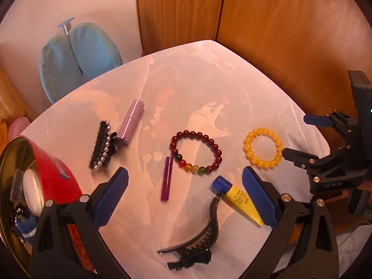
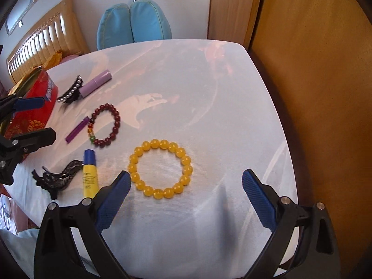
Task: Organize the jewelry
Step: 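Move the right gripper to the yellow bead bracelet and grasp it, then carry the yellow bead bracelet into the tin and open the right gripper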
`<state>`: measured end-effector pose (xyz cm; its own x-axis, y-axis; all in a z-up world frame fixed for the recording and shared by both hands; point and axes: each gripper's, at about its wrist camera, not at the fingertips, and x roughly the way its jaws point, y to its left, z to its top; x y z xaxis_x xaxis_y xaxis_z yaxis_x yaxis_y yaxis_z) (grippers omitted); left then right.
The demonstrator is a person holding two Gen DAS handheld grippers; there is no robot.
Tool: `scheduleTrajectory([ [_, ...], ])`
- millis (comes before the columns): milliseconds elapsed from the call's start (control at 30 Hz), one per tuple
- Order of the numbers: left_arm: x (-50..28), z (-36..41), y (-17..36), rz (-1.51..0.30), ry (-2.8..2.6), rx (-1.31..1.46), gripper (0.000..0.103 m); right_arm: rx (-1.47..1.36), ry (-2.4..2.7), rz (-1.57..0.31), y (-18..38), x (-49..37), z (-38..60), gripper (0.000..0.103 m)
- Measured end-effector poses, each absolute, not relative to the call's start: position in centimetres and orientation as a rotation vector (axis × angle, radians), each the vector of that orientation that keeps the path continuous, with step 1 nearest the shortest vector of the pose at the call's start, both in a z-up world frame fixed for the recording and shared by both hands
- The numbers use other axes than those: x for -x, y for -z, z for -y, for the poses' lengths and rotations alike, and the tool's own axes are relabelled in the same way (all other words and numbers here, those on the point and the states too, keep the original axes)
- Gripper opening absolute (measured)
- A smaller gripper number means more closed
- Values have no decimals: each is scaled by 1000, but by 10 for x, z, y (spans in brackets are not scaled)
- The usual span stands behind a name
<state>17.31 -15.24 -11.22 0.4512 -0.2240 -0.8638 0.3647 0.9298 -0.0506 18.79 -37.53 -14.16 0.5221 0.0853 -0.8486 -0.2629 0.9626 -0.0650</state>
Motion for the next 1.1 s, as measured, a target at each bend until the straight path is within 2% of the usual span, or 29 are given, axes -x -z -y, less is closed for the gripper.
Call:
scheduleTrajectory([
  [367,-215,182,136,-1065,513,-277,95,154,-169,-1074,172,-210,373,97],
  [400,-217,184,137,-1065,518,-277,96,151,-177,-1079,174,-210,372,89],
  [467,-219,185,138,-1068,526,-276,96,170,-186,-1066,175,-207,369,79],
  [533,-219,187,140,-1073,530,-279,95,178,-200,-1060,175,-205,366,75],
  [633,-217,187,142,-1079,527,-285,96,199,-234,-1039,173,-199,363,55],
  [700,-217,188,141,-1078,522,-285,96,219,-268,-1034,172,-193,358,27],
  [767,-215,188,138,-1071,513,-280,96,227,-295,-1043,171,-188,355,12],
  [1100,-187,185,99,-981,437,-235,95,216,-359,-885,111,-164,362,12],
])
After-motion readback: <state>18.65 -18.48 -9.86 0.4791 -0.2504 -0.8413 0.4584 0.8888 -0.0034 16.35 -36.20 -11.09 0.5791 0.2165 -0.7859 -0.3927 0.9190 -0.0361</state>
